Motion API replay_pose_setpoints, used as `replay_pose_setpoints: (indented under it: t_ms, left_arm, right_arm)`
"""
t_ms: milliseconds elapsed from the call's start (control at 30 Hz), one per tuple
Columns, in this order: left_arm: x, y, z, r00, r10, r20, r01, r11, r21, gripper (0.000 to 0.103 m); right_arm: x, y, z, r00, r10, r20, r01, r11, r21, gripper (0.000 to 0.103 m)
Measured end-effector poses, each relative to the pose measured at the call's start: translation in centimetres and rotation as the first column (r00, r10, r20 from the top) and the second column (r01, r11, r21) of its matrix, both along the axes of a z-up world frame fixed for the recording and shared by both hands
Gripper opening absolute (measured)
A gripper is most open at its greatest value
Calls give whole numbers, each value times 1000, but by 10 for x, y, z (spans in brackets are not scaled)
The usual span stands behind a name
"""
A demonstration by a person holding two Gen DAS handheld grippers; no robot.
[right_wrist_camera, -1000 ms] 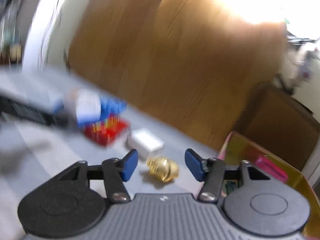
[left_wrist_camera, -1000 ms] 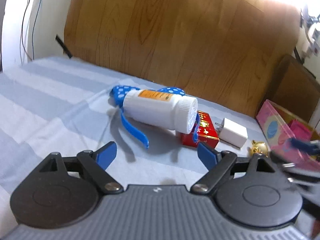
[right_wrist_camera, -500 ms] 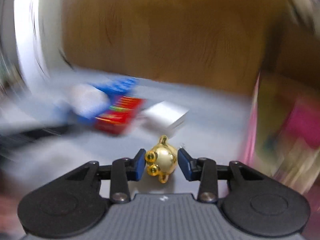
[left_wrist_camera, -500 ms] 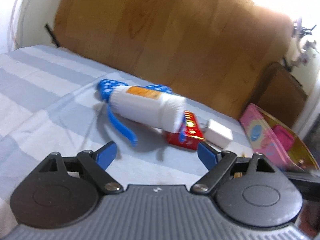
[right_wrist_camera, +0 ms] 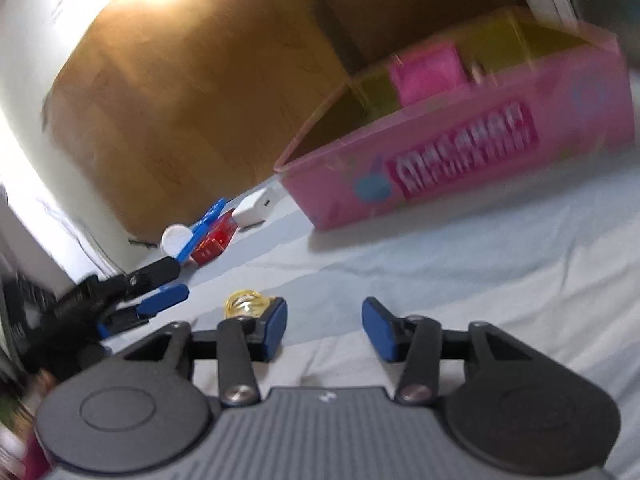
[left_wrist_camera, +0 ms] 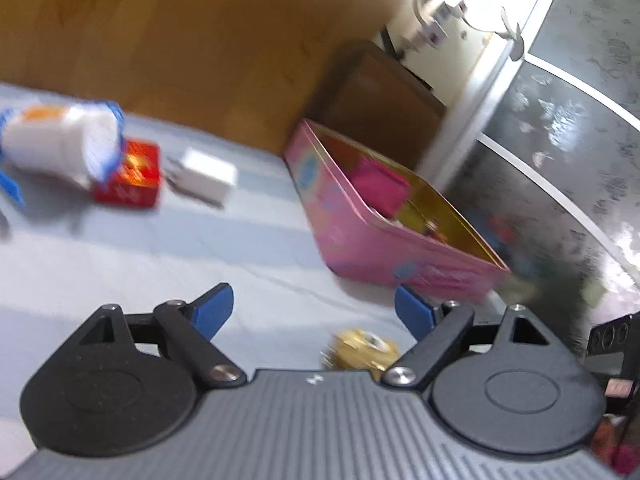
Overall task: Organize rigid objects
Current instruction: 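Move to the gold pig figure and grasp it with the left gripper, then lower the gold pig into the pink tin and open the left gripper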
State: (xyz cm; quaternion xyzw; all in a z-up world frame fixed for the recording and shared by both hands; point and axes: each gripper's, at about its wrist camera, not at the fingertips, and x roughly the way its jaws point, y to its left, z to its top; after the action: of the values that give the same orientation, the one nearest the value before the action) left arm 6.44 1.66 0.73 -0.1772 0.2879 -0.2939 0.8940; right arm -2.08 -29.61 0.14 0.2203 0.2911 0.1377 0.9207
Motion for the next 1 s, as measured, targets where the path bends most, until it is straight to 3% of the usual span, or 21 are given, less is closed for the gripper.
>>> replay_pose_setpoints:
  t_ms: [67, 167, 333, 400, 467, 500, 533, 600, 700, 867, 1000]
  left_arm:
    - [2, -1, -4, 998, -14, -54, 13, 1000, -24, 89]
    - [4, 1, -10, 989, -45, -141, 31, 995, -99, 88]
    - [-2, -7, -11, 978, -87, -189, 63, 990, -129, 82]
    - [-3, -12, -13, 973, -104, -207, 78, 989, -127, 73]
    - [2, -20, -20, 963, -132, -233, 104, 986, -127, 54]
    - [4, -25, -23, 960, -140, -243, 112, 986, -125, 52]
    - [3, -29, -22, 968, -120, -220, 99, 990, -104, 51]
    - [5, -36, -16, 969, -125, -211, 110, 991, -80, 51]
    - [8, -44, 5, 977, -159, -141, 149, 986, -79, 51]
    - [27, -82, 53, 981, -194, 24, 194, 981, 3, 53]
    - [57, -117, 70, 977, -183, 108, 175, 981, 85, 56]
  right_arm:
    - [-2, 20, 5, 997, 53, 61, -44, 990, -136, 55]
    - [0, 50, 6, 984, 151, 96, -117, 950, -289, 56]
    - [12, 84, 0, 975, 210, 71, -163, 897, -411, 56]
    - [21, 93, -3, 974, 222, 45, -182, 886, -427, 56]
    - [26, 98, -3, 972, 232, 43, -192, 883, -429, 56]
    - [27, 100, -3, 971, 236, 45, -194, 880, -433, 46]
    - [29, 101, -3, 968, 244, 52, -198, 879, -433, 37]
    - [25, 101, -4, 975, 211, 72, -157, 881, -446, 36]
    - [11, 95, 2, 972, 158, 175, -63, 890, -452, 36]
    - [10, 84, 23, 919, 35, 393, 156, 883, -443, 36]
    - [38, 76, 35, 872, -21, 490, 285, 835, -470, 36]
